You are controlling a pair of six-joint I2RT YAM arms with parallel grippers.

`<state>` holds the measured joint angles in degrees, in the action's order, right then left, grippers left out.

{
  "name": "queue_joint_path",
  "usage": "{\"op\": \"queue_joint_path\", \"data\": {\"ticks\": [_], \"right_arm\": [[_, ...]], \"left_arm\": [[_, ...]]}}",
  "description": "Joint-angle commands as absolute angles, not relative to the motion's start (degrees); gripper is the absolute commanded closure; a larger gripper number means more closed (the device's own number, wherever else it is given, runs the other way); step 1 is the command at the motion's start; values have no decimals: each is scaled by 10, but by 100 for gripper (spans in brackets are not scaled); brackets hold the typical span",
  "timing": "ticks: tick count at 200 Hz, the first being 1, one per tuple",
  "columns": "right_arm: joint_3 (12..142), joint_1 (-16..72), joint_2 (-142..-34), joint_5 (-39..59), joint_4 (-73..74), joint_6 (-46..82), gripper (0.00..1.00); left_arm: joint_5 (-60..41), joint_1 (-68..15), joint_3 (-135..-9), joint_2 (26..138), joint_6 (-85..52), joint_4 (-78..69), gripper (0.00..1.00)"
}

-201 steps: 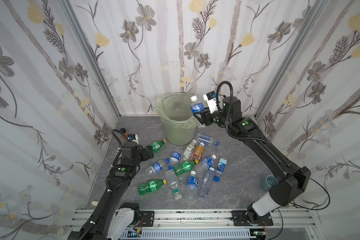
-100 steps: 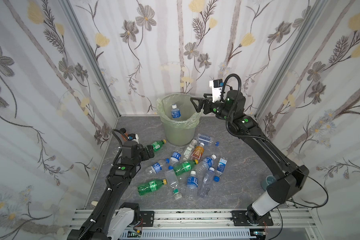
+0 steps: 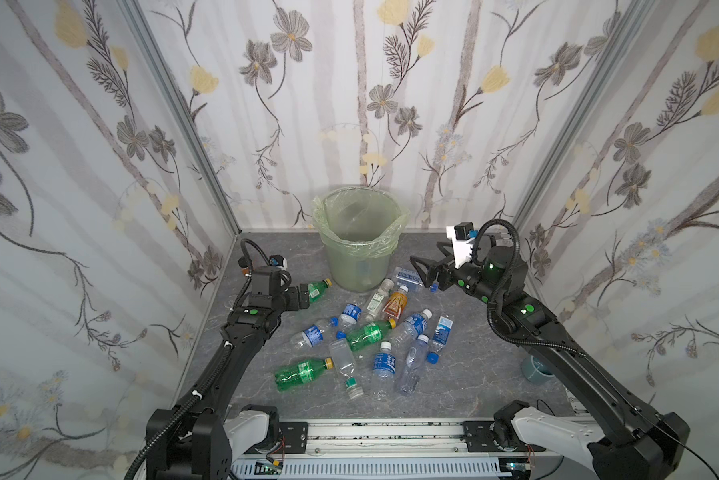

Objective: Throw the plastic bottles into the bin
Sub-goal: 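Withdraw the right gripper while the left gripper grasps the green Sprite bottle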

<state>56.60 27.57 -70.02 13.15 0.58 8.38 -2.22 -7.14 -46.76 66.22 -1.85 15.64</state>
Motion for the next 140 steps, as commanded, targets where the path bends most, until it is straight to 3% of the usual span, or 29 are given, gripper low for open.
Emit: {"op": "queue_joint_path", "data": {"ticks": [1,59,140], "right_arm": [[507,259,-669,115,31,76,0],[379,211,-607,112,67,96,0],[331,197,-601,99,93,112,0]], "left_arm": [[-53,-70,-476,677,51,156,0],[-56,-71,-503,749,82,158,2],[-83,-77,-541,831,105,160,6]]}}
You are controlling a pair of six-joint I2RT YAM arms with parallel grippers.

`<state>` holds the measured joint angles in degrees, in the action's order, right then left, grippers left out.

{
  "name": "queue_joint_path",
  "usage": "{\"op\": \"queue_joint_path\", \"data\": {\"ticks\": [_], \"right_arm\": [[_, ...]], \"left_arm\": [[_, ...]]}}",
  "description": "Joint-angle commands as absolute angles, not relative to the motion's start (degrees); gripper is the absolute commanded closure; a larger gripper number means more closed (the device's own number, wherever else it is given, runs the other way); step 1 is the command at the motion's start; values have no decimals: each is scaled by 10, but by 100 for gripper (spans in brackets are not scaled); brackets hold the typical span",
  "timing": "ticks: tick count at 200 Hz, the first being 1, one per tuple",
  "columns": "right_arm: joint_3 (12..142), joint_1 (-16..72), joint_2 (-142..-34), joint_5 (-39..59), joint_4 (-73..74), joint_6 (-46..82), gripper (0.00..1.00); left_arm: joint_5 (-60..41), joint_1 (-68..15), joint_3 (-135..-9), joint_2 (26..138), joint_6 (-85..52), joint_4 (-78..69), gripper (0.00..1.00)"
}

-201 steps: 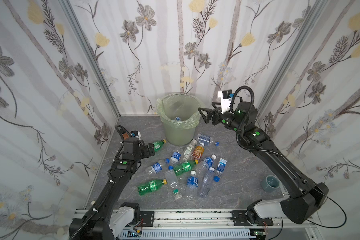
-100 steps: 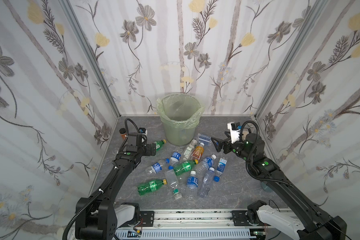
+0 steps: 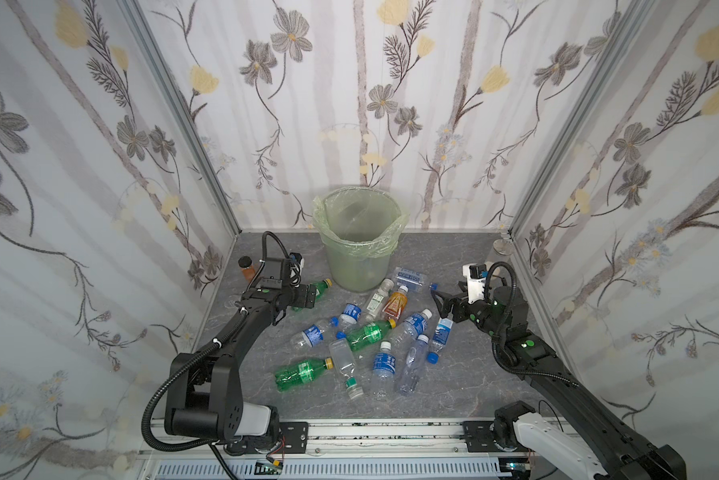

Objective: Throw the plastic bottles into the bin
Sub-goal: 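Withdraw the right gripper while the left gripper grasps the green Sprite bottle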

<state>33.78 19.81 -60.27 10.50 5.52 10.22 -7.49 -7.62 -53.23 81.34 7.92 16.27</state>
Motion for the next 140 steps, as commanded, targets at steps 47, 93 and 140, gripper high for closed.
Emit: {"op": "queue_joint_path", "data": {"ticks": [47,93,140], "right_arm": [[323,198,-601,103,99,116,0],[315,198,-595,102,102,119,0],[312,196,-591,93,95,118,0]], "left_arm": [[-56,-78,-566,900,125,160,10],[-52,-78,-602,967,128,161,14],[-38,-87,-603,999,126,162,20]]}}
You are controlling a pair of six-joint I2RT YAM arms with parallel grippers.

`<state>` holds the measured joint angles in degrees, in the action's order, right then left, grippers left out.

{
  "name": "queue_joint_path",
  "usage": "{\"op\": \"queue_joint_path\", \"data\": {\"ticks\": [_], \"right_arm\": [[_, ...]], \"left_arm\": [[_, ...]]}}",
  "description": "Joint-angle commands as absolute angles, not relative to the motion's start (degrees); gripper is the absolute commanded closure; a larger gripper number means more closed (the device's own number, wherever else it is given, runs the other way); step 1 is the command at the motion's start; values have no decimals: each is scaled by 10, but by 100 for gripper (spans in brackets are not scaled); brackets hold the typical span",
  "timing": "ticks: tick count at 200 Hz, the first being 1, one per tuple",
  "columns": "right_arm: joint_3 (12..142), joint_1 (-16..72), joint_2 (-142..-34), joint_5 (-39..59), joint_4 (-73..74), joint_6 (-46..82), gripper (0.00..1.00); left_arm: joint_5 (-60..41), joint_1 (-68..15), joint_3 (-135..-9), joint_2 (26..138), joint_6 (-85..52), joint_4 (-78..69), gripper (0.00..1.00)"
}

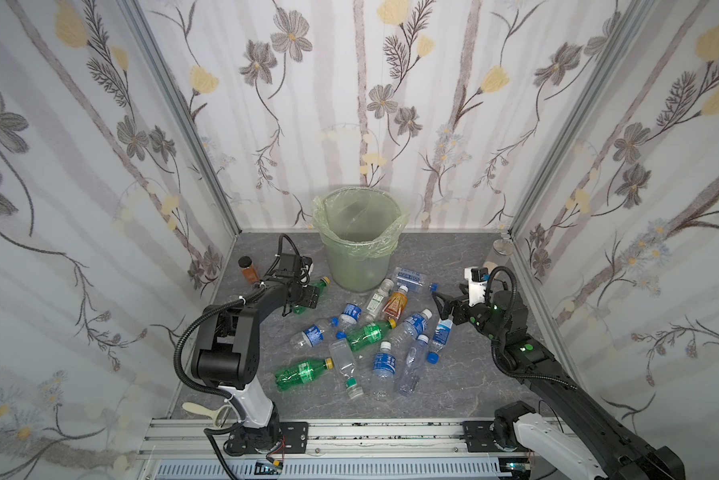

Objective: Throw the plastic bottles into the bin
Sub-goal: 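Withdraw the right gripper while the left gripper grasps the green Sprite bottle, then lift the Sprite bottle with the left gripper and drop it into the wastebasket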

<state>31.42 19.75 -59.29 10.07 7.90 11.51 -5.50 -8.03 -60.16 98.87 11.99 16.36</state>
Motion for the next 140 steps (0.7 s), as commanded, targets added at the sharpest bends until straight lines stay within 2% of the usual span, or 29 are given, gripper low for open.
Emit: {"op": "queue_joint_path", "data": {"ticks": [1,25,78,140], "right_arm": [[312,196,-591,93,94,118,0],[314,195,-594,93,96,120,0],[314,194,-593,88,92,120,0],[316,193,-596,86,92,120,0]], "left_arm": [[-37,-87,-602,999,126,162,21],[-10,-98,-596,1012,123,165,25],[19,-111,-592,1020,69,170,47],[33,-125,-545,959,1,170,51]]}}
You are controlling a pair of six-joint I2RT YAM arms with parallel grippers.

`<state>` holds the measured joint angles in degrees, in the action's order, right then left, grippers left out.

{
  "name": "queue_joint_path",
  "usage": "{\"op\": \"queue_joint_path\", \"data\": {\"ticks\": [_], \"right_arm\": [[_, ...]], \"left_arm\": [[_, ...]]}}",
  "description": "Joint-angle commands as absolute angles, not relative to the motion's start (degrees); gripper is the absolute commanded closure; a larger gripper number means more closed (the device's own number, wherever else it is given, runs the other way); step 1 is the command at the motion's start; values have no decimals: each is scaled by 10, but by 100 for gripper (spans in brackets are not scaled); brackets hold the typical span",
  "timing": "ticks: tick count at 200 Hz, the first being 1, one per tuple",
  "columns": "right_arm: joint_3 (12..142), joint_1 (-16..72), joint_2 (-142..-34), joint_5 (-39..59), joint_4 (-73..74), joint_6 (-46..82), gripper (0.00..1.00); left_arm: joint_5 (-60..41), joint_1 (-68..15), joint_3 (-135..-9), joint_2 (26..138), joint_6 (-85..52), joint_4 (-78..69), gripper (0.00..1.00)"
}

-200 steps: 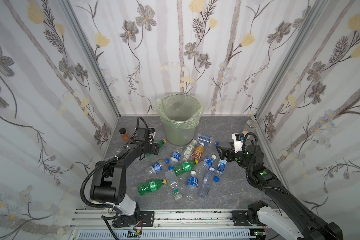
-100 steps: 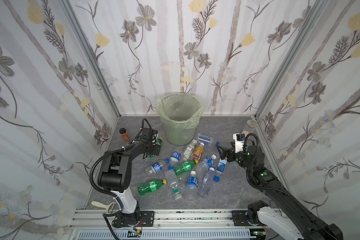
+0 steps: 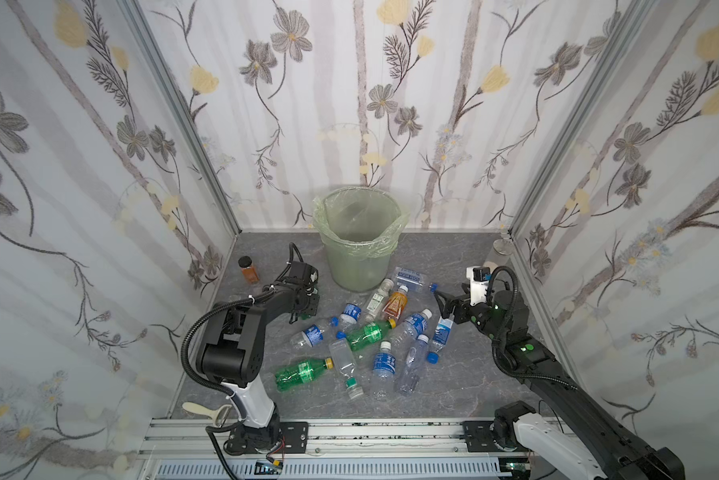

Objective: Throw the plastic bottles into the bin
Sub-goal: 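Lift the Sprite bottle with the left gripper and drop it into the wastebasket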

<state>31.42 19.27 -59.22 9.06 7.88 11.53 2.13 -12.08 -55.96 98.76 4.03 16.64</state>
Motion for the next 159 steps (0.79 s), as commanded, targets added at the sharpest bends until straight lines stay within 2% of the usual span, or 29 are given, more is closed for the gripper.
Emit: {"op": "queue_joint_path", "data": {"ticks": [1,53,92,124,159], "right_arm": [[316,193,-597,86,92,120,0],[326,189,-613,83,86,120,0],[340,189,-605,66,60,117,0],[350,189,-599,58,49,114,0],[372,189,-611,55,25,109,0]], "left_arm": [[33,-125,-544,957,0,170,51],[27,-125,-507,839,-29,173,50],[-6,-125,-466,681,-22,188,47],[-66,-125,-450,559,-8,204,47],[-153,-126,-478,488,0,206,47]]}}
